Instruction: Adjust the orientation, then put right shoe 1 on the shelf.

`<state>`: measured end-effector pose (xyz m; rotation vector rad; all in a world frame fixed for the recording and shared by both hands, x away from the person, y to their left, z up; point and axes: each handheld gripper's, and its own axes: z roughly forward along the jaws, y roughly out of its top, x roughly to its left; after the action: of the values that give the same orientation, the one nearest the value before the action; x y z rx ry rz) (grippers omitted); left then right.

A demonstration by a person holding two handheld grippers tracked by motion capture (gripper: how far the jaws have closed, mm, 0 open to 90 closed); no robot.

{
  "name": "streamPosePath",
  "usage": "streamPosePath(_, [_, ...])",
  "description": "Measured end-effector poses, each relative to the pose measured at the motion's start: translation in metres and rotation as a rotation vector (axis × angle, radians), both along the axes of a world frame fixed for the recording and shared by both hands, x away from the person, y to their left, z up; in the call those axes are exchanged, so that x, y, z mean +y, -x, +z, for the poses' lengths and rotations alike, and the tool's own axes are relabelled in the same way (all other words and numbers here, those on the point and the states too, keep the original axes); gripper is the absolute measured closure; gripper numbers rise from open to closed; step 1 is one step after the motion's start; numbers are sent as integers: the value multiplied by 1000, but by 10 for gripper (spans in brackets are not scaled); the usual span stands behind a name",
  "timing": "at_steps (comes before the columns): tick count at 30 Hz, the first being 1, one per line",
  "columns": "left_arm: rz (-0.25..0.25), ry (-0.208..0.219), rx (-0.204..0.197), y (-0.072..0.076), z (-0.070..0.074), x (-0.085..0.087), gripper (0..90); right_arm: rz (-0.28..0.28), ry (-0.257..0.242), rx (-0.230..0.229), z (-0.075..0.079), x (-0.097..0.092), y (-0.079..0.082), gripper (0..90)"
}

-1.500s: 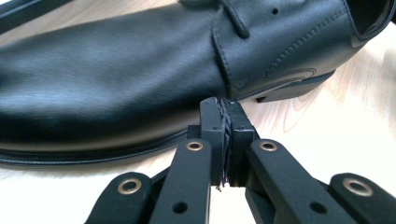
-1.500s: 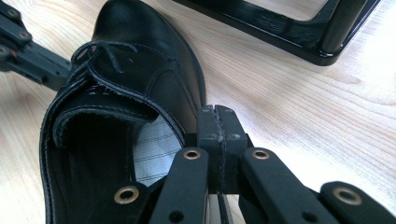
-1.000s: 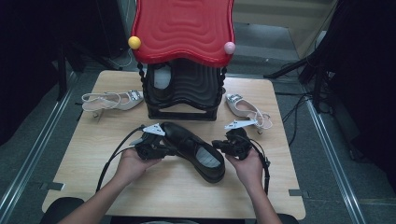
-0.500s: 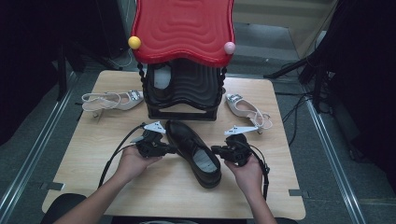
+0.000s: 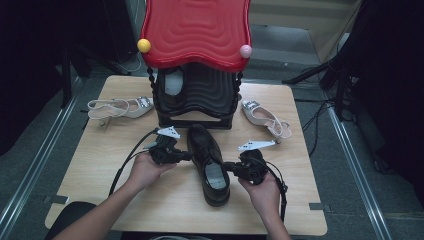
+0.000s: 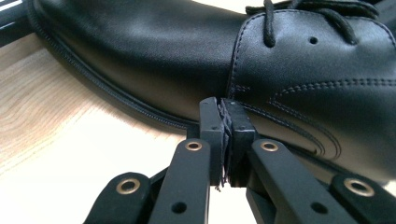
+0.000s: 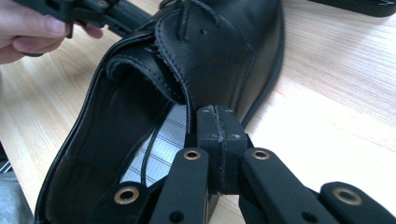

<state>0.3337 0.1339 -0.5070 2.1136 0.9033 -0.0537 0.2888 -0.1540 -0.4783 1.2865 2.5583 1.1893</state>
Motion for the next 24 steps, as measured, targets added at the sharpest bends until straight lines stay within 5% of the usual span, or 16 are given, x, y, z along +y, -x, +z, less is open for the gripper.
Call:
streamPosePath(13, [12,33,-5,-9,-4,-14,876,-16,-14,6,-2,-3,-1,886])
streamPosePath(21, [-6,7,4,-8,8,-1,706,-56,-31,12,5,-10,-2,773])
streamPosePath(24, [-21,30,15,-6,13,3,656,-69,-39,16,10,-11,-2,742])
